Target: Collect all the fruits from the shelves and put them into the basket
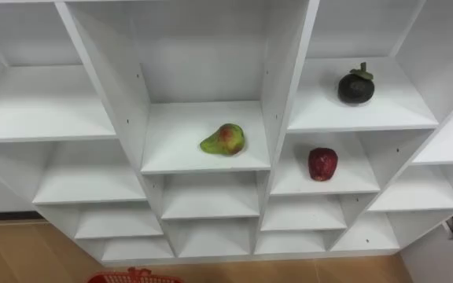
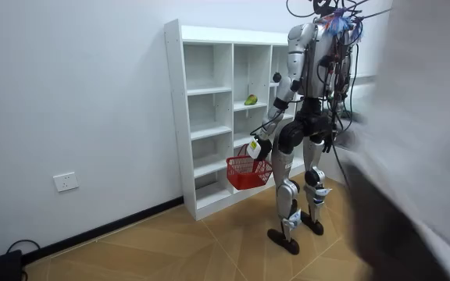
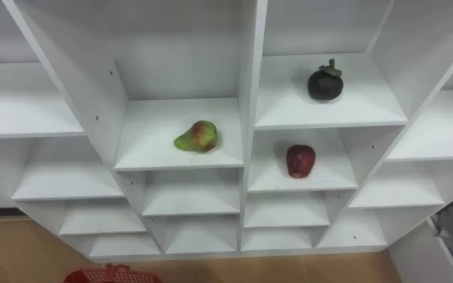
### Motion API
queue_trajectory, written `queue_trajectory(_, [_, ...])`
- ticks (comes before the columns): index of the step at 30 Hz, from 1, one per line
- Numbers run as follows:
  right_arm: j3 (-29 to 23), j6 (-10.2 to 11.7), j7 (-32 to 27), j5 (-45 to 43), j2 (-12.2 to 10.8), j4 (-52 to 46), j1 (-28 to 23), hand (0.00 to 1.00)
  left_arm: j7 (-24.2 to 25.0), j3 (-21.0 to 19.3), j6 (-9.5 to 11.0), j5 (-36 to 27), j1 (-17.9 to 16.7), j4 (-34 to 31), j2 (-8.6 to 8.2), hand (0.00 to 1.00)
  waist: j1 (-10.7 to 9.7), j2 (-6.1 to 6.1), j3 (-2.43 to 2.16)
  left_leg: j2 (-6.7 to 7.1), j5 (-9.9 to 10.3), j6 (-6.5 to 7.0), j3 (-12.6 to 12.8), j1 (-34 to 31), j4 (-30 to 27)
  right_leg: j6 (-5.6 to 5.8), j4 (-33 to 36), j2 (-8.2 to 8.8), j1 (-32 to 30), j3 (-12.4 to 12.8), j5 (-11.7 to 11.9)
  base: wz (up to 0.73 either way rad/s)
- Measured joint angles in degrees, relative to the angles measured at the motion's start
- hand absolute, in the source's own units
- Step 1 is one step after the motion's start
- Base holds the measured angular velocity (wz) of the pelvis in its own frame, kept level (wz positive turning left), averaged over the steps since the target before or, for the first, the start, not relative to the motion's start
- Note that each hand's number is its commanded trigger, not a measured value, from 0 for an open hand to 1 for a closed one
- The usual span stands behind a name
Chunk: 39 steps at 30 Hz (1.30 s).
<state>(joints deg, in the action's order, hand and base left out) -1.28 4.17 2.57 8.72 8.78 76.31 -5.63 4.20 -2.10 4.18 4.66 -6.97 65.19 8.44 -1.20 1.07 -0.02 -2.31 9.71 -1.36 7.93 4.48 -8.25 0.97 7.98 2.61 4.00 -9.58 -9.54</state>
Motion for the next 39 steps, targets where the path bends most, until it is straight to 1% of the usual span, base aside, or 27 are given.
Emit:
queue_trajectory(5, [0.0, 0.0, 0.0, 0.0, 0.0, -0.1, 0.0, 0.0, 0.0, 0.0, 0.0, 0.0, 0.0, 0.0, 0.0, 1.0, 0.0, -0.04, 0.05, 0.0, 0.0, 0.0, 0.0, 0.0, 0.0, 0.0, 0.0, 0.0, 0.0, 0.0, 0.0, 0.0])
queue_trajectory(10, [-0.1, 0.1, -0.7, -2.3, 0.1, -0.1, 0.4, 0.0, -0.1, 0.1, 0.1, 0.0, 0.0, 0.0, 0.0, 1.0, 0.0, -0.13, 0.08, 0.0, 0.0, 0.0, 0.0, 0.0, 0.0, 0.0, 0.1, 0.0, 0.0, 0.1, 0.0, 0.0])
queue_trajectory(11, [0.0, 0.1, -0.8, -2.4, 0.1, -0.1, 0.5, 0.0, -0.1, 0.1, 0.1, -0.1, 0.0, 0.0, 0.0, 1.0, 0.0, 0.03, 0.06, 0.0, 0.0, 0.0, 0.0, 0.1, 0.0, 0.0, 0.1, 0.0, 0.0, 0.1, 0.0, 0.0])
queue_trajectory(12, [0.0, 0.1, -1.1, -2.4, 0.1, -0.2, 0.6, 0.0, -0.1, 0.1, 0.1, -0.1, 0.0, 0.0, 0.0, 1.0, 0.0, -0.14, 0.09, 0.0, 0.0, 0.0, 0.0, 0.1, 0.0, 0.0, 0.2, 0.0, 0.0, 0.1, 0.0, 0.0])
queue_trajectory(23, [0.0, 0.2, -3.1, -2.3, 0.0, -0.2, 0.6, 0.0, -0.3, 0.6, 0.8, -0.4, -0.1, 0.0, -0.04, 1.0, -0.1, -0.23, 0.16, 0.0, 0.0, 0.0, 0.0, 0.0, 0.0, 0.01, 0.2, 0.0, 0.0, 0.0, 0.0, 0.0])
queue_trajectory(26, [0.0, 0.7, -3.4, -2.3, -0.1, -0.2, 0.5, 0.0, -0.5, 0.8, 1.2, -0.4, -0.1, 0.0, -0.04, 1.0, -0.1, -0.22, 0.15, 0.0, 0.0, 0.0, 0.0, 0.0, 0.0, 0.01, 0.2, 0.02, 0.0, 0.0, 0.0, 0.0])
queue_trajectory(27, [-0.1, 1.0, -3.8, -2.2, -0.1, -0.2, 0.4, 0.0, -0.8, 0.9, 1.2, -0.4, -0.2, 0.0, -0.05, 1.0, -0.1, -0.51, 0.08, 0.0, 0.0, 0.0, 0.0, 0.0, 0.0, 0.01, 0.2, 0.01, 0.0, 0.1, 0.0, 0.0])
queue_trajectory(28, [-0.1, 1.1, -4.1, -2.3, -0.1, -0.7, 0.1, 0.0, -0.9, 1.0, 1.2, -0.4, -0.1, 0.0, -0.05, 1.0, -0.2, -0.52, 0.1, 0.0, 0.0, 0.0, 0.0, 0.0, 0.0, 0.01, 0.2, 0.01, 0.0, 0.1, 0.0, 0.0])
queue_trajectory(29, [-0.1, 1.3, -4.3, -2.3, -0.2, -1.0, -0.1, 0.0, -1.0, 1.0, 1.2, -0.5, -0.1, 0.0, -0.05, 1.0, -0.1, -0.19, 0.11, 0.0, 0.0, 0.0, 0.0, 0.0, 0.0, 0.01, 0.2, 0.01, 0.0, 0.1, 0.0, 0.0])
queue_trajectory(31, [-0.1, 1.3, -4.5, -2.1, -0.2, -2.1, -0.5, 0.0, -1.2, 1.1, 1.2, -0.4, 0.0, 0.0, -0.05, 1.0, -0.2, -0.48, 0.14, -0.01, 0.0, 0.01, 0.0, -0.2, 0.1, 0.02, 0.2, 0.0, -0.1, 0.1, 0.0, 0.0])
queue_trajectory(33, [0.0, 1.4, -4.6, -2.0, -0.2, -4.0, -1.2, 0.0, -1.3, 1.2, 1.2, -0.4, 0.1, 0.0, -0.05, 1.0, -0.3, -0.49, 0.14, -0.02, 0.0, 0.03, 0.0, -0.5, 0.1, 0.02, 0.6, 0.0, -0.5, 0.3, 0.0, 0.0])
queue_trajectory(34, [0.0, 1.4, -5.0, -2.1, -0.2, -5.4, -1.4, 0.0, -1.4, 1.2, 1.2, -0.4, 0.1, 0.0, -0.05, 1.0, -0.3, -0.56, -0.03, -0.03, 0.0, 0.03, 0.0, -0.9, 0.1, 0.03, 0.7, 0.0, -1.1, 0.3, 0.0, 0.0])
queue_trajectory(35, [0.0, 1.4, -5.2, -2.1, -0.2, -5.9, -1.4, 0.0, -1.4, 1.2, 1.2, -0.4, 0.2, 0.0, -0.05, 1.0, -0.3, -0.6, 0.01, -0.03, 0.0, 0.03, 0.0, -1.0, 0.1, 0.02, 0.7, -0.01, -1.1, 0.3, 0.0, -0.05])
queue_trajectory(36, [0.0, 1.5, -5.6, -2.4, -0.2, -7.1, -1.7, 0.0, -1.4, 1.2, 1.2, -0.5, 0.2, 0.0, -0.05, 1.0, -0.2, -0.4, 0.2, -0.09, 0.0, 0.03, 0.3, -1.0, 0.3, 0.01, 0.8, -0.08, -1.4, 0.4, 0.0, -0.18])
queue_trajectory(37, [0.0, 1.8, -6.2, -3.2, -0.2, -8.0, -1.9, 0.0, -1.5, 1.2, 1.2, -0.4, -0.1, 0.0, -0.05, 1.0, 0.1, -0.78, -0.1, -0.17, 0.0, 0.03, 0.9, -0.9, 0.5, -0.02, 0.8, -0.19, -1.9, 1.3, 0.1, -0.2])
queue_trajectory(38, [0.0, 1.9, -6.7, -3.6, -0.3, -8.9, -2.1, 0.0, -1.5, 1.2, 1.2, -0.4, -0.2, 0.0, -0.05, 1.0, 0.0, -0.59, 0.02, -0.17, 0.0, 0.03, 1.0, -0.9, 0.5, 0.0, 0.9, -0.19, -1.9, 1.2, 0.2, -0.16])
queue_trajectory(39, [0.0, 2.1, -7.5, -4.1, -0.3, -11.2, -3.1, 0.0, -1.5, 1.2, 1.2, -0.4, -0.1, 0.0, -0.05, 1.0, -0.2, -0.61, 0.02, -0.14, 0.0, 0.03, 1.0, -1.0, 0.5, 0.0, 0.8, -0.17, -2.0, 1.2, 0.2, -0.04])
